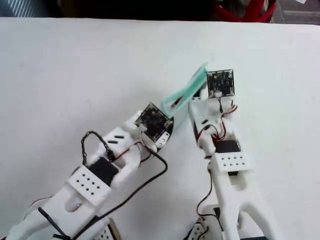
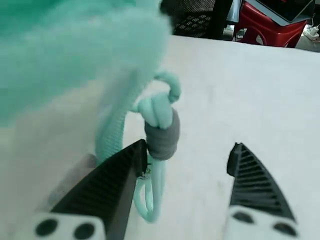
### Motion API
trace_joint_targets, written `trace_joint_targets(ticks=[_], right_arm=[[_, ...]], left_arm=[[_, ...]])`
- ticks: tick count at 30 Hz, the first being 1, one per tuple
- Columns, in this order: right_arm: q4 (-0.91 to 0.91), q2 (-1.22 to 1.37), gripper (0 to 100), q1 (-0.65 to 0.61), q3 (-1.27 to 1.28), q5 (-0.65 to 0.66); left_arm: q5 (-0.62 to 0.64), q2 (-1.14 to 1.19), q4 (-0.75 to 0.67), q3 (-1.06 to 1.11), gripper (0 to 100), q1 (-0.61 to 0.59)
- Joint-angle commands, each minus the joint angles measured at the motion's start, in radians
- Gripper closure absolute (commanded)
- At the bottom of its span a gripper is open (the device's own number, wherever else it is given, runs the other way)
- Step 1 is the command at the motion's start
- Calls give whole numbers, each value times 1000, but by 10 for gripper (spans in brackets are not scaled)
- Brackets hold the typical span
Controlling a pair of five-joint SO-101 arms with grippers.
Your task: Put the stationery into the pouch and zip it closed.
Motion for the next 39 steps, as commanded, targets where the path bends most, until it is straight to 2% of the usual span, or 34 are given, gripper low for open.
trace_joint_targets(ticks=[1, 5, 10, 15, 17, 20, 25, 28, 34, 37, 39], right_arm=[[-61, 1, 788, 8, -44, -8], [-71, 7, 802, 8, -44, -8], [-73, 1, 989, 47, -44, -6], [-64, -2, 981, 133, -44, -8], [-62, -24, 981, 160, -46, -54], [8, -76, 981, 139, -44, -75], [87, -108, 981, 71, -43, -75], [93, -108, 981, 67, -43, -75], [93, -108, 981, 64, -43, -81], [93, -108, 981, 64, -43, -83], [99, -110, 981, 64, -43, -83]], left_arm=[[-12, 2, -21, -14, 963, 13], [-12, 2, -23, -12, 963, 13], [-12, 2, -25, -12, 963, 13], [-6, -2, -25, -14, 958, 7], [-6, -5, -25, -14, 956, 7], [2, -5, -25, -14, 904, 15], [207, -5, -25, -14, 784, -2], [235, -10, -26, -25, 754, -22], [235, -93, -25, -35, 758, -7], [235, -105, -29, -35, 828, 21], [235, -96, -83, -28, 896, 21]])
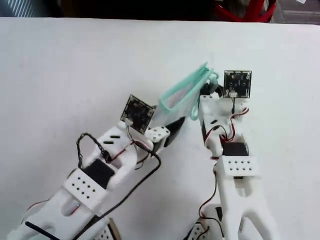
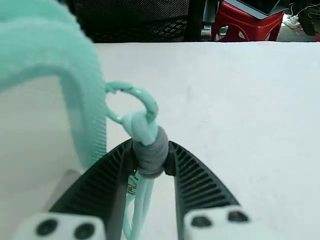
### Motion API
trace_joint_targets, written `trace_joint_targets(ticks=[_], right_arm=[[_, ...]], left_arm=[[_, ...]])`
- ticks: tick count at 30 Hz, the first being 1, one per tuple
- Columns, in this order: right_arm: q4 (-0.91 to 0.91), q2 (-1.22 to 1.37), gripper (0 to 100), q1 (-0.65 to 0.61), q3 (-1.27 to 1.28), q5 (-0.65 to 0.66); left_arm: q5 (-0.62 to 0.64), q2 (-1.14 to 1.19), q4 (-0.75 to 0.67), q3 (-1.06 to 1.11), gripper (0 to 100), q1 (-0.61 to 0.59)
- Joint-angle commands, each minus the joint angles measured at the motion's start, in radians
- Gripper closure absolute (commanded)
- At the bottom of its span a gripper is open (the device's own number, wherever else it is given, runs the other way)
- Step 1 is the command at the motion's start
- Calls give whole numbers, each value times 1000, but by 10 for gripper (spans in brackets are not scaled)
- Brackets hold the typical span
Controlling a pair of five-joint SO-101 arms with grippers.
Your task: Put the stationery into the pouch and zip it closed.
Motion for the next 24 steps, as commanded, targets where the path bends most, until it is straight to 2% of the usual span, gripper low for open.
trace_joint_targets(ticks=[1, 4, 8, 15, 17, 20, 24], right_arm=[[25, -33, 981, -10, -43, -9], [58, -36, 981, -10, -49, -9], [62, -36, 981, -2, -49, -9], [62, -38, 981, 5, -52, -8], [81, -67, 981, 41, -89, -9], [200, -157, 981, 82, -186, -9], [386, -294, 981, 53, -318, 6]], left_arm=[[11, -13, -109, -18, 925, 28], [11, 39, -241, 5, 976, 30], [11, 117, -304, 6, 976, 31], [12, 53, -239, -3, 977, 31], [12, 27, -215, -5, 977, 30], [9, 19, -192, -5, 977, 31], [-29, 41, -190, -5, 977, 31]])
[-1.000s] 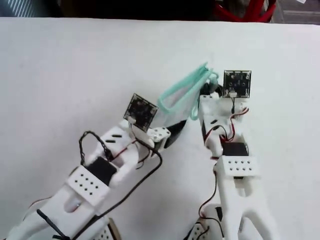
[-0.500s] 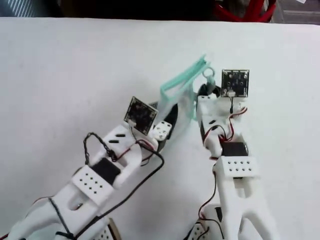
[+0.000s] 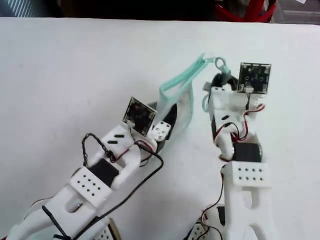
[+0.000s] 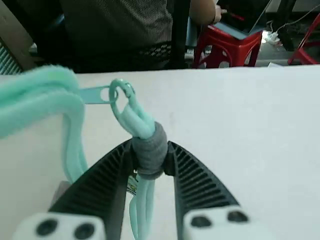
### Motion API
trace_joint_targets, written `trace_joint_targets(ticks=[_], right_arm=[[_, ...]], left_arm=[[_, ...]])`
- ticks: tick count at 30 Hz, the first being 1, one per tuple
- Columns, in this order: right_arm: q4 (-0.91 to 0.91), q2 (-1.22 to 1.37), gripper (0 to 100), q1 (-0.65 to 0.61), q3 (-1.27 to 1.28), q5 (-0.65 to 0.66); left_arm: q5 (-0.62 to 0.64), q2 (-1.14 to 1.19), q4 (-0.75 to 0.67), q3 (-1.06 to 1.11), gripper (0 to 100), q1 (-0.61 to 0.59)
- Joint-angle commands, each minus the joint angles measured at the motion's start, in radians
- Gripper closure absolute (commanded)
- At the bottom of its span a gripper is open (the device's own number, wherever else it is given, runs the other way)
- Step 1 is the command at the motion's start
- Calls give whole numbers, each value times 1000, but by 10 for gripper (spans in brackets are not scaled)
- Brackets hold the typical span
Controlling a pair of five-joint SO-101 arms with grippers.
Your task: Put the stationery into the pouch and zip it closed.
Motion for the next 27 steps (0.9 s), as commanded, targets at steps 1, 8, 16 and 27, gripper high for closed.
trace_joint_targets(ticks=[1, 8, 16, 27], right_arm=[[128, -130, 981, -24, -146, 29], [300, -222, 981, -99, -276, 121], [544, -225, 981, -107, -485, 120], [746, -220, 981, -306, -704, 114]], left_arm=[[-14, -16, 0, -31, 977, 19], [-15, -8, 3, -28, 978, 13], [-15, -8, 44, -29, 978, 12], [-15, -7, 64, -26, 978, 12]])
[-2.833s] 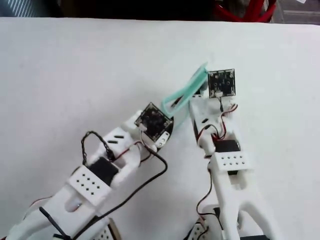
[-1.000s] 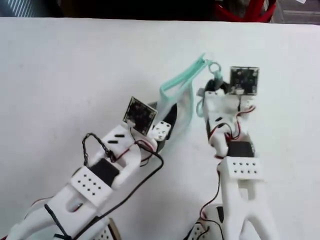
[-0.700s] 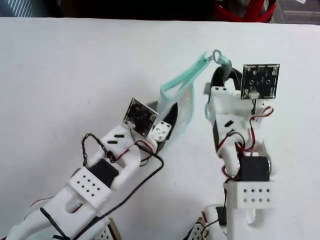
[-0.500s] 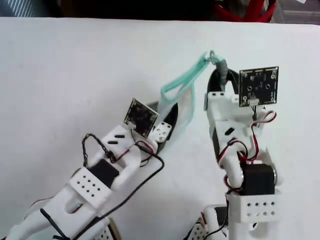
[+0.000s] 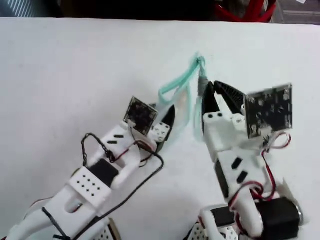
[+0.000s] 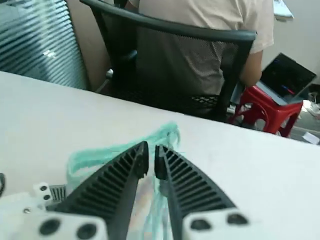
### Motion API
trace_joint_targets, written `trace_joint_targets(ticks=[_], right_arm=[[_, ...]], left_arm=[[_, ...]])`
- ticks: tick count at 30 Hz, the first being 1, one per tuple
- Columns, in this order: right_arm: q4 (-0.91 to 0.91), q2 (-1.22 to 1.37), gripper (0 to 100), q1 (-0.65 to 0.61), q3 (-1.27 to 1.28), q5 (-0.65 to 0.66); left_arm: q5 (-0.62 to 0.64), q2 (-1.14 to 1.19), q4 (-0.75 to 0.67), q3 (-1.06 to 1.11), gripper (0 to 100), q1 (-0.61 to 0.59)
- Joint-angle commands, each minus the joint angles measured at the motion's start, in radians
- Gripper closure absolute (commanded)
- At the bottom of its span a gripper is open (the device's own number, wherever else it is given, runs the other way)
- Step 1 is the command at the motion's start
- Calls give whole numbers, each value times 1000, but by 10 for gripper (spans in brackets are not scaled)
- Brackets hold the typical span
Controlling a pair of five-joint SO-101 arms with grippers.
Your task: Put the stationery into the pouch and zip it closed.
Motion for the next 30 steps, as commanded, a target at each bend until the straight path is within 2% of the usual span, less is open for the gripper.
trace_joint_targets(ticks=[1, 5, 8, 11, 14, 18, 23, 28, 30], right_arm=[[8, 10, 981, -67, -117, 3], [22, 74, 981, -67, -176, 9], [35, 137, 979, 51, -135, 9], [-33, 170, 976, 166, -15, 9], [-142, 139, 931, 220, 170, 3], [-288, -64, 880, 223, 519, 3], [-664, -403, 860, 208, 1028, 2], [-840, -472, 663, 134, 1247, 2], [-894, -472, 660, 111, 1280, 2]], left_arm=[[-3, -7, 32, -28, 978, 4], [-3, -12, 46, -28, 978, 4], [-3, -13, 46, -25, 978, 4], [-3, -13, 48, -21, 978, 4], [-5, -10, 48, -21, 978, 4], [-5, -7, 48, -21, 977, 4], [-5, -7, 48, -21, 977, 12], [-5, -5, 48, -20, 977, 12], [-5, -5, 48, -20, 977, 12]])
